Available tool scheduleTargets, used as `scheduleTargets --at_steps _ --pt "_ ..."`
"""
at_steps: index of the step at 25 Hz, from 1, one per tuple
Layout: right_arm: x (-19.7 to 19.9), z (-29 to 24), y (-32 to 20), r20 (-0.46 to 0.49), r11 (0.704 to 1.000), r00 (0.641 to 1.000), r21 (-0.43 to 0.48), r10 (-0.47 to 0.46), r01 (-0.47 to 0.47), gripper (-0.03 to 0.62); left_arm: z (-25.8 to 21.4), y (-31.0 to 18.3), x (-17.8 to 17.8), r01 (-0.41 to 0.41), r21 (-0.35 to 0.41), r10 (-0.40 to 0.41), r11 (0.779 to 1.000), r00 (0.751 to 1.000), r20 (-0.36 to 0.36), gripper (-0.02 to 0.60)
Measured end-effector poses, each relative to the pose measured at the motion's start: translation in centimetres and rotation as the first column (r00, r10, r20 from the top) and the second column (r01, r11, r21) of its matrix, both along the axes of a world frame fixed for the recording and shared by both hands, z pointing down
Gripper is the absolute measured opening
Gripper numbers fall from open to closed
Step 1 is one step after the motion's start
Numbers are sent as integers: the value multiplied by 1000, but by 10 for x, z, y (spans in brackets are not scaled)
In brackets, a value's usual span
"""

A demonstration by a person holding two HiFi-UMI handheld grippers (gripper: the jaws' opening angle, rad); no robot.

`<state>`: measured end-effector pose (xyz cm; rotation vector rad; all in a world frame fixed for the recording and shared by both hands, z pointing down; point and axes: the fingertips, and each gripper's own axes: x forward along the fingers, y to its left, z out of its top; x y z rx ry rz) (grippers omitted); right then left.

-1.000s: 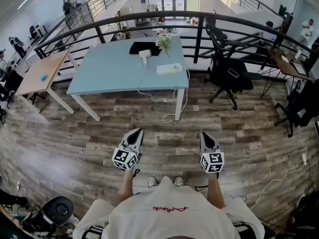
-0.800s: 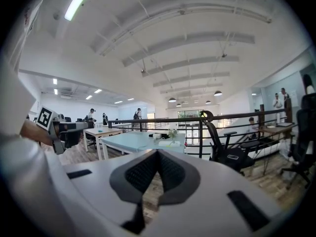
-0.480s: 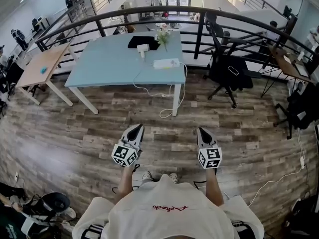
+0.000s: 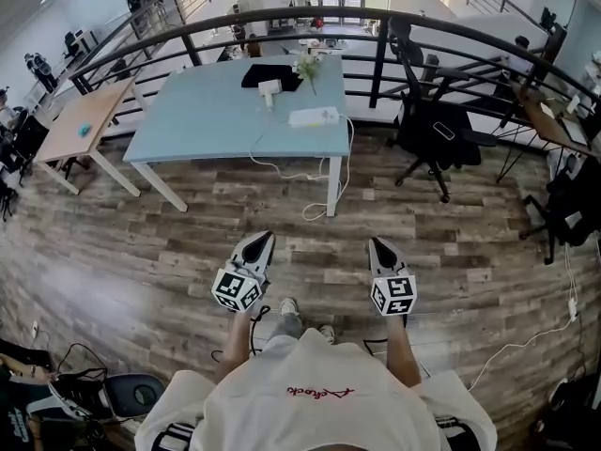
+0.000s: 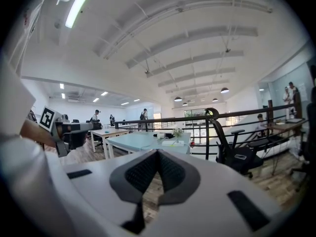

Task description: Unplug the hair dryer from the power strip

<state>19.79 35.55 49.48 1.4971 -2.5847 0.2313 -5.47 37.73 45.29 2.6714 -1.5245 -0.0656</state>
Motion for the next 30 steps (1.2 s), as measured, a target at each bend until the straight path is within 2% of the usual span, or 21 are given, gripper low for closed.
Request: scheduleTargets --at_steps 9,19,30 --pt "-18 8 -30 -19 1000 1000 -5 -9 8 17 14 -32 -11 -5 -11 5 1000 1000 -26 9" --pt "-45 -9 -114 -35 999 999 31 25 -24 17 7 -127 -36 -38 31 40 999 997 -59 9" --pt "-87 -26 -199 -52 995 996 61 76 -73 17 -5 -218 -82 -66 51 69 997 995 -78 9"
